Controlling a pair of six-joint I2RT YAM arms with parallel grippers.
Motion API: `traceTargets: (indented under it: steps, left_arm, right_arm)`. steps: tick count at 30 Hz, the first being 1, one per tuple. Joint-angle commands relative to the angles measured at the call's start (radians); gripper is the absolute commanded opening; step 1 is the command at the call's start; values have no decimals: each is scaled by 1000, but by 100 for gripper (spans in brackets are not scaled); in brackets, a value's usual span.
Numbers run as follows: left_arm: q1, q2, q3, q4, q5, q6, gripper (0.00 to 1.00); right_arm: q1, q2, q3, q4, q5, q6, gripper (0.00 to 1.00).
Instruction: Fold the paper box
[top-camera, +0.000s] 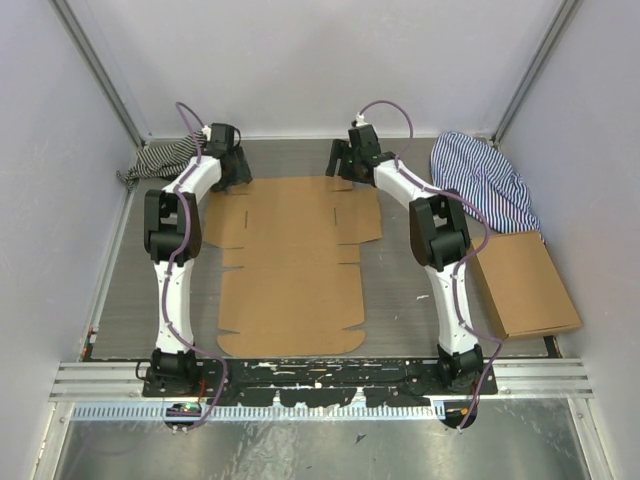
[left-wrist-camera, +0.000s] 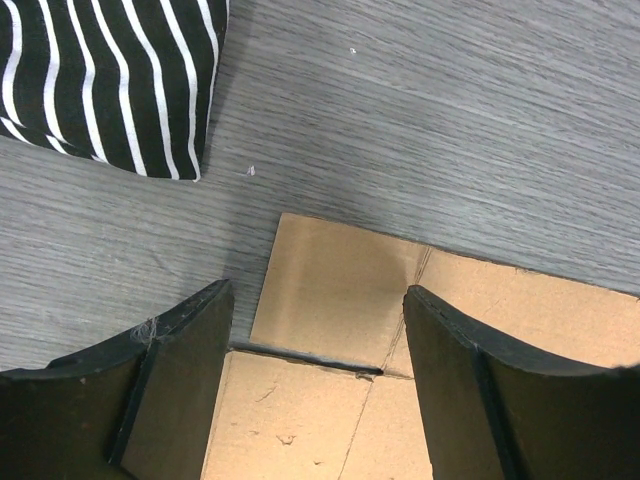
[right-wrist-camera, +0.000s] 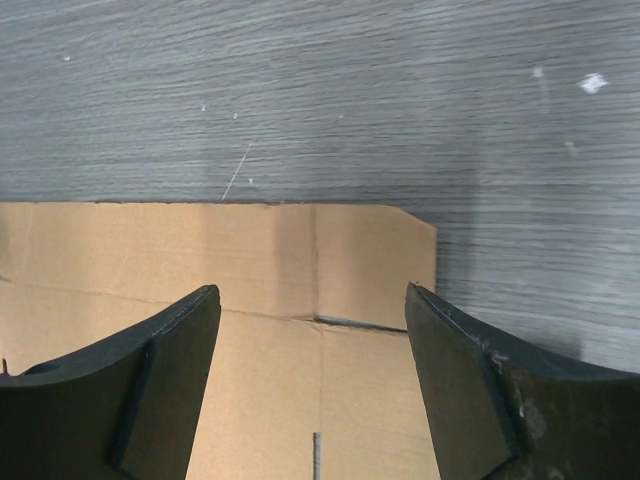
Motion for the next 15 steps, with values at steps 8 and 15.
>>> traceTargets:
  steps: [8, 15]
  left_arm:
    - [-9, 10, -37, -71, 33, -4, 75]
    - [-8, 11, -33, -73, 36, -4, 75]
  right_arm:
    - [-33, -57, 12, -30, 86, 3, 80]
    - [-61, 17, 64, -27, -32, 13, 79]
